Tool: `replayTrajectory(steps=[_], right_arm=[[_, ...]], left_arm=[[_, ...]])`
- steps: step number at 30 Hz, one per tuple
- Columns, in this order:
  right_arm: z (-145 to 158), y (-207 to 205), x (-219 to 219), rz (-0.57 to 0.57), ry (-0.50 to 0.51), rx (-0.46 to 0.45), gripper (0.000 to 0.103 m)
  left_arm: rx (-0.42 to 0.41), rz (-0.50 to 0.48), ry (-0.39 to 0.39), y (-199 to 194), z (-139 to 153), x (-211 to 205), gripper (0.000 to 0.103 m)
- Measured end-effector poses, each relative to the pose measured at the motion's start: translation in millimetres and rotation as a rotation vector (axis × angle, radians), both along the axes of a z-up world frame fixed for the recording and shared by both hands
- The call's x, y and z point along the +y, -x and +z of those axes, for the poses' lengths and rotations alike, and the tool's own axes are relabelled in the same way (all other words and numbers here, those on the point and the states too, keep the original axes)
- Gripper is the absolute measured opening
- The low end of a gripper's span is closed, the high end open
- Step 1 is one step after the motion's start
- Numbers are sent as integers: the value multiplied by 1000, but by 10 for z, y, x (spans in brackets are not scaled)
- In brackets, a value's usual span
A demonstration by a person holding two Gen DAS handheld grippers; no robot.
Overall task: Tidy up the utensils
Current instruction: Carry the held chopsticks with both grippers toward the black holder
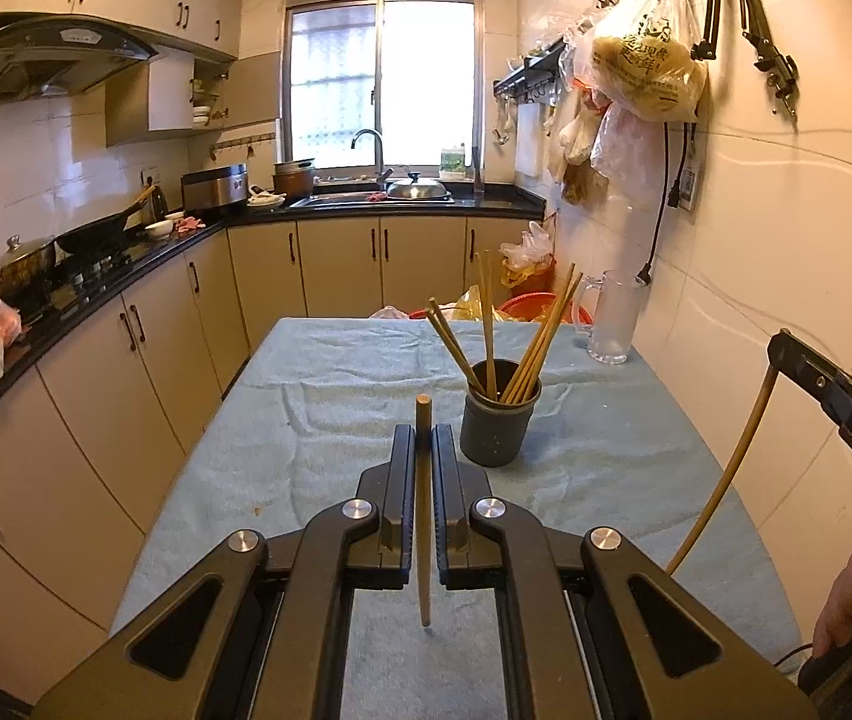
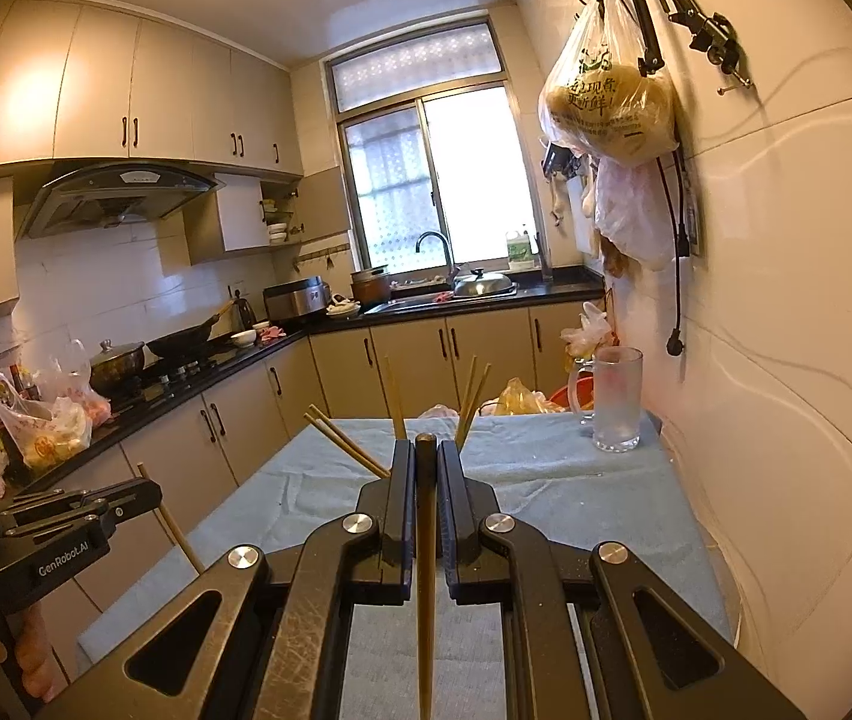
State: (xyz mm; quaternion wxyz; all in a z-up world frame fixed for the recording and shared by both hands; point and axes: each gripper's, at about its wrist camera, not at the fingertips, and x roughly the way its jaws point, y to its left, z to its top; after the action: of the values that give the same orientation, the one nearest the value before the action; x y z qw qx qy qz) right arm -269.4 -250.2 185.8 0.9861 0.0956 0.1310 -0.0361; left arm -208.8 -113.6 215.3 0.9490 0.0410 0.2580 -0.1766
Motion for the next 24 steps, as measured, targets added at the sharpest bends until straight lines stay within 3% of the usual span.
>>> replayTrajectory(steps=[12, 24], right_arm=[[44, -219, -273, 4, -64, 27, 8], [73, -343, -289, 11, -53, 32, 8]], left_arm=[[20, -63, -45, -205, 81, -127, 5], [30, -108, -99, -390, 69, -379, 5]])
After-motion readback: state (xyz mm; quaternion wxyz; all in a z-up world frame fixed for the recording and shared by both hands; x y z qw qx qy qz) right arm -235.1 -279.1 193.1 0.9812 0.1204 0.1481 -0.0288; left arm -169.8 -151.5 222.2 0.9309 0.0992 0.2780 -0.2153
